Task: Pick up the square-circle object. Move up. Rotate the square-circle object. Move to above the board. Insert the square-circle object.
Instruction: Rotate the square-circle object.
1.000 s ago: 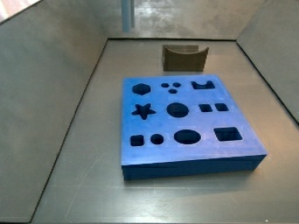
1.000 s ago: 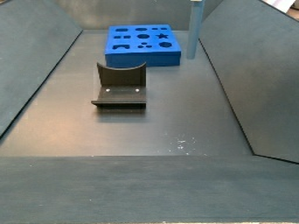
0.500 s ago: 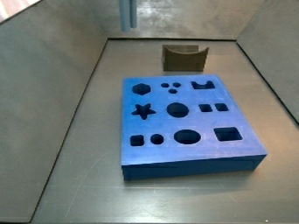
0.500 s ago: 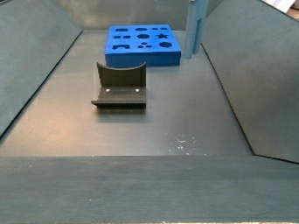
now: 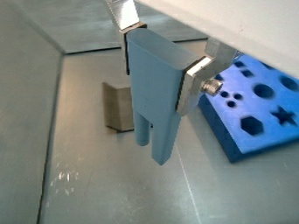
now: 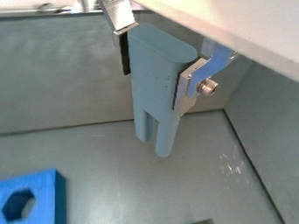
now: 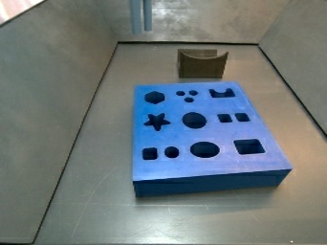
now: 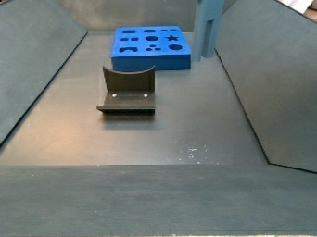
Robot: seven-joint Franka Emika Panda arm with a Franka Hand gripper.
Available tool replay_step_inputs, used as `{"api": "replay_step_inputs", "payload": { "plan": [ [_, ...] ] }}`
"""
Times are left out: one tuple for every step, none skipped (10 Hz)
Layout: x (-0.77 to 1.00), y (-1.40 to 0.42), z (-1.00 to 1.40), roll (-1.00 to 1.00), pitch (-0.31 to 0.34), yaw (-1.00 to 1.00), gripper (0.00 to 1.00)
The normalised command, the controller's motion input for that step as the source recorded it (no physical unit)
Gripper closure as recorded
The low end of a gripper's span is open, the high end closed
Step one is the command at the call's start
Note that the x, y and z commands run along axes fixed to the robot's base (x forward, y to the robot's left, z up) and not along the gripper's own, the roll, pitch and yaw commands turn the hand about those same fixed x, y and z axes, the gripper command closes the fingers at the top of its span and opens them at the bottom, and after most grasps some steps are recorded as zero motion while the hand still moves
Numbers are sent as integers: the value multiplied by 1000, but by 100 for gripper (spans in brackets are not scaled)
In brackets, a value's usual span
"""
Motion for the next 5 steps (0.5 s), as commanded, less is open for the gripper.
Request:
{"api": "replay_step_inputs", "payload": {
  "plan": [
    [1,7,2,-20,19,-1000,100],
    [2,7,2,-23,21,-1000,100],
    [2,7,3,-26,24,-1000,100],
    [2,8,3,-31,29,-1000,100],
    [2,8,3,-37,34,-1000,100]
  ]
}}
